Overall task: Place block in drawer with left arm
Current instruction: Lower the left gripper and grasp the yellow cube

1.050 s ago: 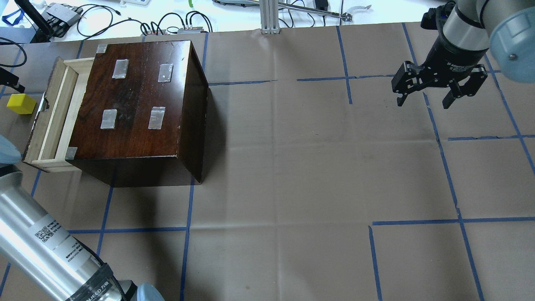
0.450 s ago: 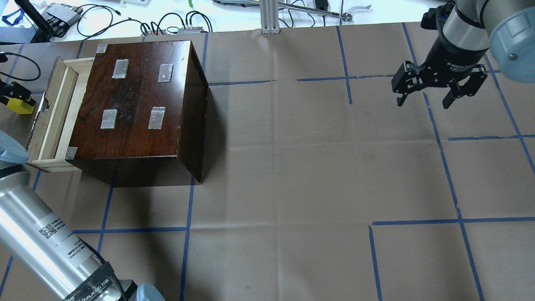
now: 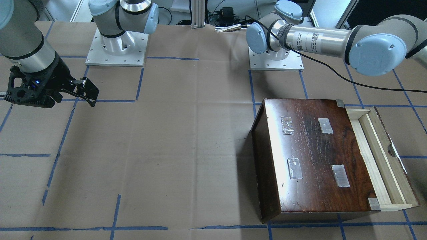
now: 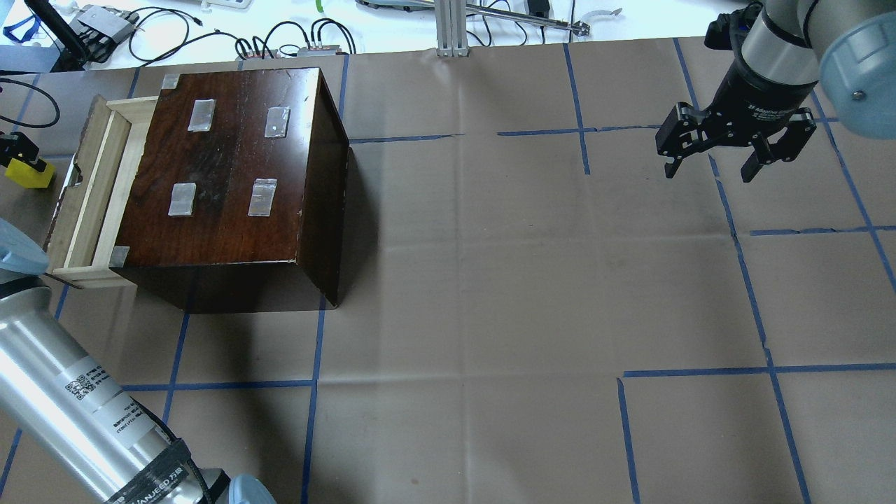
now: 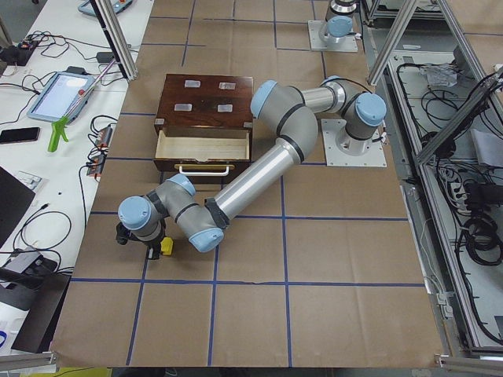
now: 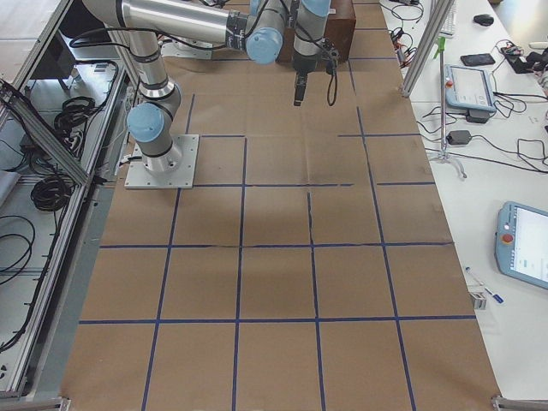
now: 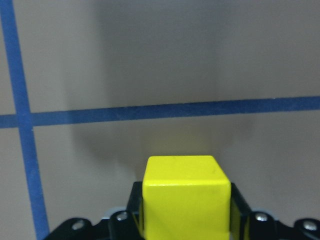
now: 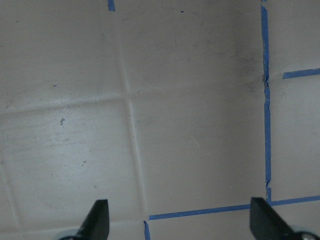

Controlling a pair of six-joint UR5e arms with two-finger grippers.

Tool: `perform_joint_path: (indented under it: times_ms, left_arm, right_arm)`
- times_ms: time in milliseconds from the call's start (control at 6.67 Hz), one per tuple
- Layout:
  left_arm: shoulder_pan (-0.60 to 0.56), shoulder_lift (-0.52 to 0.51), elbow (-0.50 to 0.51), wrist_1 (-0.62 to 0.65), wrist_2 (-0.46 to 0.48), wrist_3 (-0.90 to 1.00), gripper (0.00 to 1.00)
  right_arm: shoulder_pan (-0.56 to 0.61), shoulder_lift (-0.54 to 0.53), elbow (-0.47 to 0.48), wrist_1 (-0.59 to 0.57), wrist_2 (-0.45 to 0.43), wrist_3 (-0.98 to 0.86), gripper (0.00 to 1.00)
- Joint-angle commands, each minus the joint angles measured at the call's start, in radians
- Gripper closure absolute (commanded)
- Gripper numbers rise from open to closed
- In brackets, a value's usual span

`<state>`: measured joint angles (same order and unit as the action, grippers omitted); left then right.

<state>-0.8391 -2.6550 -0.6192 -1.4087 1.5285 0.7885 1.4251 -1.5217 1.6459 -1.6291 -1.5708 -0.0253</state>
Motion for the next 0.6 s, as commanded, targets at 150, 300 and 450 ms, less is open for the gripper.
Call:
perform_joint_path:
  times_ms: [150, 300, 450]
  left_arm:
    - [-0.001, 0.122, -0.008, -0.132, 0.001, -0.002, 0.73]
    - [-0.001, 0.209, -0.019, -0.239, 0.002, -0.006, 0.73]
    - [-0.001, 0.278, -0.055, -0.325, 0.002, -0.020, 0.74]
  right_arm:
    - [0.000, 0.000, -0.001, 0.000, 0.000, 0.001, 0.00]
    - [0.000, 0.000, 0.000, 0.000, 0.000, -0.001, 0.00]
    - [0.000, 0.000, -0.001, 0.000, 0.000, -0.001, 0.00]
